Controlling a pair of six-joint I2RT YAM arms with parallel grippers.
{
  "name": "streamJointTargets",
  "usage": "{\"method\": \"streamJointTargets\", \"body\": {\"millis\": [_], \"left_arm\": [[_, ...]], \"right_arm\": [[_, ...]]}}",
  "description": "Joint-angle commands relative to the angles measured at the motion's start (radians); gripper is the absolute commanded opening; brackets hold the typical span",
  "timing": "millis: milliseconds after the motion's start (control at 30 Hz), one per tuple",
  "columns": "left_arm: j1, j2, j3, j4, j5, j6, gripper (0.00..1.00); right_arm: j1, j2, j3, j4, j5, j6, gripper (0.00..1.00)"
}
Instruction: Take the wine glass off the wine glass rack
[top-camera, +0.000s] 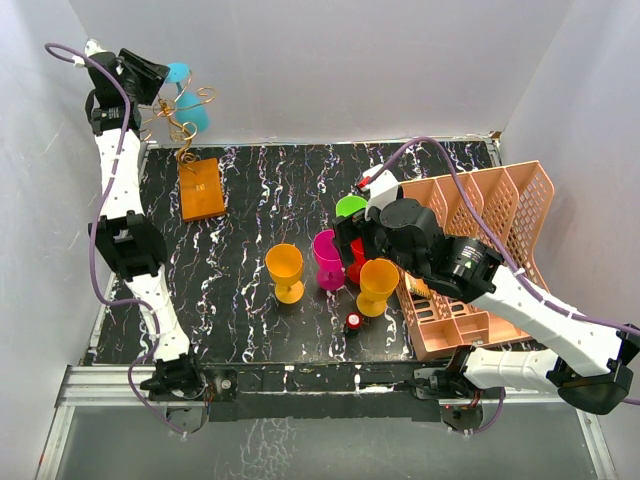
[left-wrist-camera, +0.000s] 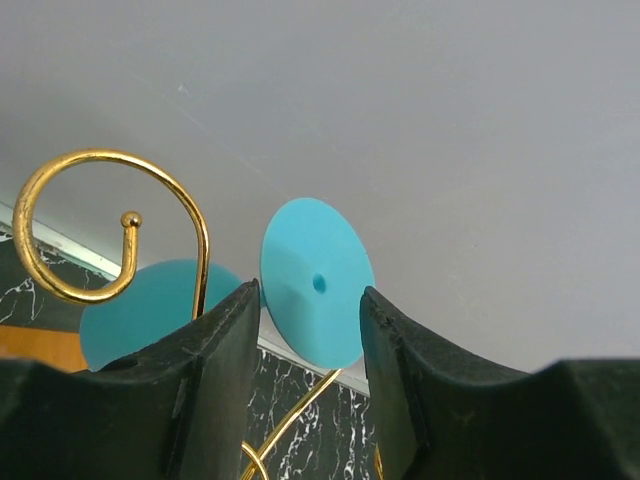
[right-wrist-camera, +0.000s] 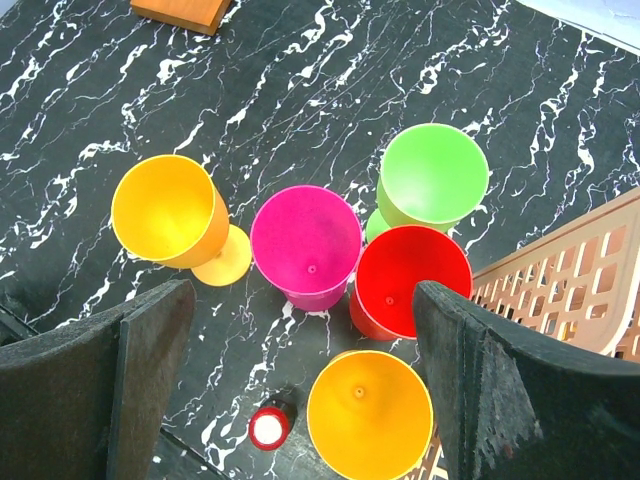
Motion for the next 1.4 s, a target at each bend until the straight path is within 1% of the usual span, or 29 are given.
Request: {"method": "streamJointTargets", "body": {"millis": [0, 367, 500, 567, 667, 967, 1033, 1133, 1367], "left_arm": [[0.001, 0.019, 0.042, 0.049, -0.001, -0.033, 0.42], [-0.006, 0.042, 0.041, 0.063, -0.006, -0.065, 0.38], [-0.01, 0.047, 0.04, 0.074, -0.011, -0.079, 0.33], [-0.01, 0.049, 0.041, 0.082, -0.012, -0.085, 0.29], [-0.01, 0.048, 0.05, 0.081, -0.014, -0.086, 0.2], [-0.01, 0.021, 0.046, 0.105, -0.033, -0.095, 0.02], [-0.01, 0.015, 0.04, 0.115, -0.035, -0.107, 0.0], [-0.009, 0.008, 0.027, 0.147, -0.021, -0.142, 0.0], [-0.008, 0.035, 0.032, 0.236, 0.035, -0.264, 0.0]], "right_arm": [[-0.004, -0.006, 0.016, 0.062, -0.004, 0.013, 1.0], [-0.005, -0.001, 0.023, 0.062, -0.003, 0.01, 1.0], [-0.003, -0.001, 0.024, 0.063, -0.001, 0.011, 1.0], [-0.004, -0.004, 0.021, 0.063, -0.001, 0.012, 1.0], [-0.003, -0.01, 0.018, 0.062, 0.002, 0.013, 1.0], [-0.004, -0.014, 0.017, 0.062, -0.001, 0.017, 1.0], [-0.004, -0.014, 0.015, 0.062, -0.001, 0.019, 1.0], [-0.004, -0.016, 0.014, 0.061, -0.001, 0.02, 1.0], [-0.004, -0.017, 0.012, 0.06, -0.005, 0.025, 1.0]]}}
